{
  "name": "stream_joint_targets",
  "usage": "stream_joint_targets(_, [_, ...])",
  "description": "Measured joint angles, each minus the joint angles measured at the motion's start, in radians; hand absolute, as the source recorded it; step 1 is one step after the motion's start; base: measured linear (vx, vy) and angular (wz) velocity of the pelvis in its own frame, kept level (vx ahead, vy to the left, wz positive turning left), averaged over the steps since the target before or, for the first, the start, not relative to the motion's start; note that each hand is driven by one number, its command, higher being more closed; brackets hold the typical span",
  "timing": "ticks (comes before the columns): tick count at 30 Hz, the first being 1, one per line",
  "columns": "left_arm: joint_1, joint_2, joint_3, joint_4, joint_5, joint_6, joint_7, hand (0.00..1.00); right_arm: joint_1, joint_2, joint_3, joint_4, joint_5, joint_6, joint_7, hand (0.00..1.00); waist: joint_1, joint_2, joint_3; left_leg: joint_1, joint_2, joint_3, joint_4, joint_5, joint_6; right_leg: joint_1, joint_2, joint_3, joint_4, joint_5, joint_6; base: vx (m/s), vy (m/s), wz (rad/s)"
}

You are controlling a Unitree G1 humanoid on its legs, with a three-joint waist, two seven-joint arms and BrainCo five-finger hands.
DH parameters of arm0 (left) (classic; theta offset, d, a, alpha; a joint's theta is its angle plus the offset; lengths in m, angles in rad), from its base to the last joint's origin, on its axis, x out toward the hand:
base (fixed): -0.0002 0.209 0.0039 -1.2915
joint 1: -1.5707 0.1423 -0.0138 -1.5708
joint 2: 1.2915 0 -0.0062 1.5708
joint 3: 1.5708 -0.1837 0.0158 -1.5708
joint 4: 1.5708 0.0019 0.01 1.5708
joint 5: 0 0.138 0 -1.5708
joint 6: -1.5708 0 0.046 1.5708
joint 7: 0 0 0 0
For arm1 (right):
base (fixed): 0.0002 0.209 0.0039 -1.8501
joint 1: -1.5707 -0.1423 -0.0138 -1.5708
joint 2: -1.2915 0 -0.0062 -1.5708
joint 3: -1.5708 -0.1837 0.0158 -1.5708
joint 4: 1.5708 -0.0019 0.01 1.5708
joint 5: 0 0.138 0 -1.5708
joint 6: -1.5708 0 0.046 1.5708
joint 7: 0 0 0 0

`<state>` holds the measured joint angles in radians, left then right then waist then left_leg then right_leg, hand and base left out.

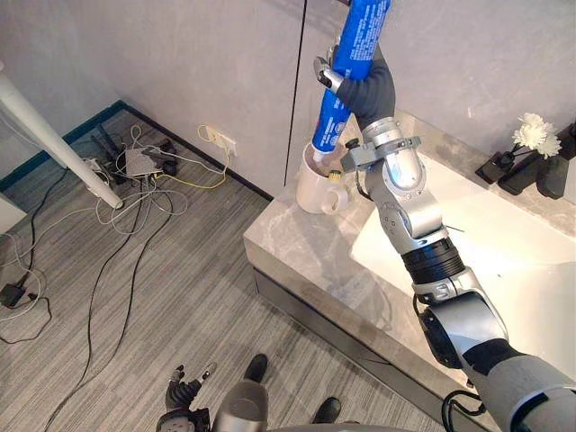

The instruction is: Organize washtable

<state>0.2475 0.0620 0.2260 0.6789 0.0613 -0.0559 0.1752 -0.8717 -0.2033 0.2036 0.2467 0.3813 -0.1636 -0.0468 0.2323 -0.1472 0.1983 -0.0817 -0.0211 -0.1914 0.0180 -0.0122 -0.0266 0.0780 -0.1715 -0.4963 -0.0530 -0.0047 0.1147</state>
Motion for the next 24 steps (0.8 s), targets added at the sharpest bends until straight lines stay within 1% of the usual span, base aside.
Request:
stream_joint_targets(4, [0.000, 0.000, 0.000, 0.000, 0.000, 0.000, 0.000, 0.00, 0.018, 0.000, 0.000, 0.000, -0.008, 0.015, 0.003, 1.00, 0.000, 0.000, 0.000, 0.000, -0.001, -0.003, 0.000, 0.000, 0.000, 0.002, 0.001, -0.003, 0.000, 0.000, 0.000, 0.00, 0.000, 0.00])
stream_joint_targets(17, [0.000, 0.000, 0.000, 0.000, 0.001, 0.000, -0.001, 0.00, 0.033, 0.001, -0.008, 0.000, -0.031, 0.015, -0.011, 1.00, 0.001, 0.000, 0.000, -0.004, -0.015, -0.019, 0.002, 0.000, 0.001, 0.005, -0.006, -0.023, 0.001, 0.000, 0.000, 0.01, 0.009, 0.03])
stream_joint_targets(24, [0.000, 0.000, -0.001, 0.000, 0.000, 0.000, -0.001, 0.00, 0.048, 0.002, -0.040, 0.000, -0.039, 0.017, -0.017, 1.00, 0.000, 0.002, 0.000, -0.009, -0.016, -0.023, 0.008, 0.000, 0.001, 0.005, -0.005, -0.025, 0.001, 0.000, 0.000, 0.00, 0.000, 0.01])
